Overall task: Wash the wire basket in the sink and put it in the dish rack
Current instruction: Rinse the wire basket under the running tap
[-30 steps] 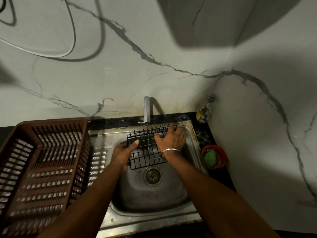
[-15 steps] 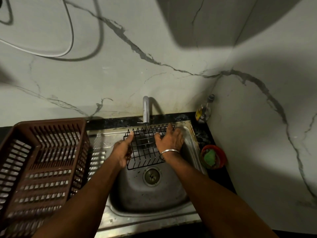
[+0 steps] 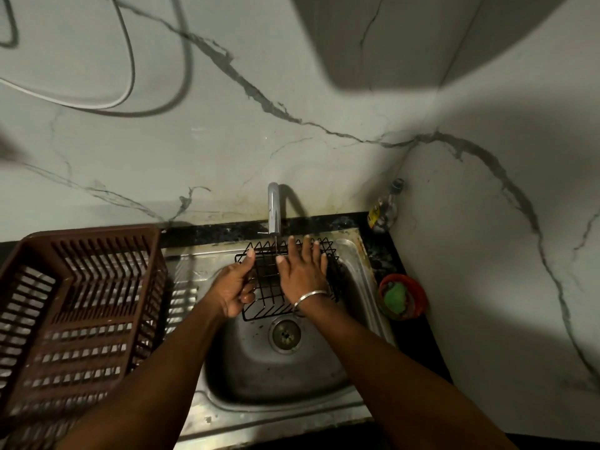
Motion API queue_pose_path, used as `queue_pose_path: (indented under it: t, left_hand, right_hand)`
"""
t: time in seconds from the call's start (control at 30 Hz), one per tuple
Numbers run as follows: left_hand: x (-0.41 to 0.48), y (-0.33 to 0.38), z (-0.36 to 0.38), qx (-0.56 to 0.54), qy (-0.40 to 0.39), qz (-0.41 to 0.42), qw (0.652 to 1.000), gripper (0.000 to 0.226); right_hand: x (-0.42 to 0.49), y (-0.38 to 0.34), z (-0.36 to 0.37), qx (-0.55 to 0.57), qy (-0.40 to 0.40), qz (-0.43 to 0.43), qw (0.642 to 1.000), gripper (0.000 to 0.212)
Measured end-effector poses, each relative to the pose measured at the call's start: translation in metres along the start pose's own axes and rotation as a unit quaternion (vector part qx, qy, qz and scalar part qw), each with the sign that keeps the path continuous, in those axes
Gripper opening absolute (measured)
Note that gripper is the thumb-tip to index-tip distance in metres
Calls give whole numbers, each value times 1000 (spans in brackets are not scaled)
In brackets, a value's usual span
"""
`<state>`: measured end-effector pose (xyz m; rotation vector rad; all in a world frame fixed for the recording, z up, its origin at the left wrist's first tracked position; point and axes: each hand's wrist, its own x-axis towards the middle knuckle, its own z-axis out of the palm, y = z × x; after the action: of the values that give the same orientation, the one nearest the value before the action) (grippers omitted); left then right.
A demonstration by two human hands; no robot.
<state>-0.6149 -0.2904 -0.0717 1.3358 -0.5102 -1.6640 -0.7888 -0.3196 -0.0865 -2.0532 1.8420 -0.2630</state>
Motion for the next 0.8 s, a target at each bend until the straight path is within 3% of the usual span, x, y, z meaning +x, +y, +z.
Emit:
queue_pose_path:
  t: [0.03, 0.13, 0.2, 0.33, 0.37, 0.5, 0.53, 0.67, 0.8]
  left_hand:
    - [0, 0, 1, 1, 0, -2, 1000, 53]
    - [3, 0, 1, -18, -7, 3, 1000, 42]
    - [4, 2, -1, -25, -7, 7, 1000, 41]
    - [2, 8, -11, -28, 11, 6, 1000, 49]
    - [1, 7, -13, -29, 14, 6, 999, 46]
    - [5, 2, -17, -40, 4, 5, 999, 38]
    - [5, 2, -19, -48, 5, 6, 999, 38]
    - [4, 4, -26, -53, 14, 5, 998, 49]
    - [4, 2, -22, -66, 17, 8, 998, 41]
  right_hand:
    - [-1, -7, 0, -2, -5, 0, 1000, 72]
    - [-14, -37, 4, -8, -6, -137, 991, 72]
    - [-10, -30, 0, -8, 6, -179, 984, 68]
    - [6, -7, -4, 2, -17, -22, 1000, 70]
    - [4, -14, -1, -2, -23, -25, 999, 72]
    - [-7, -33, 7, -23, -3, -194, 981, 68]
    - [-3, -26, 5, -24, 1, -192, 981, 67]
    - [4, -14, 5, -18, -10, -37, 999, 71]
    - [-17, -40, 13, -32, 11, -183, 983, 70]
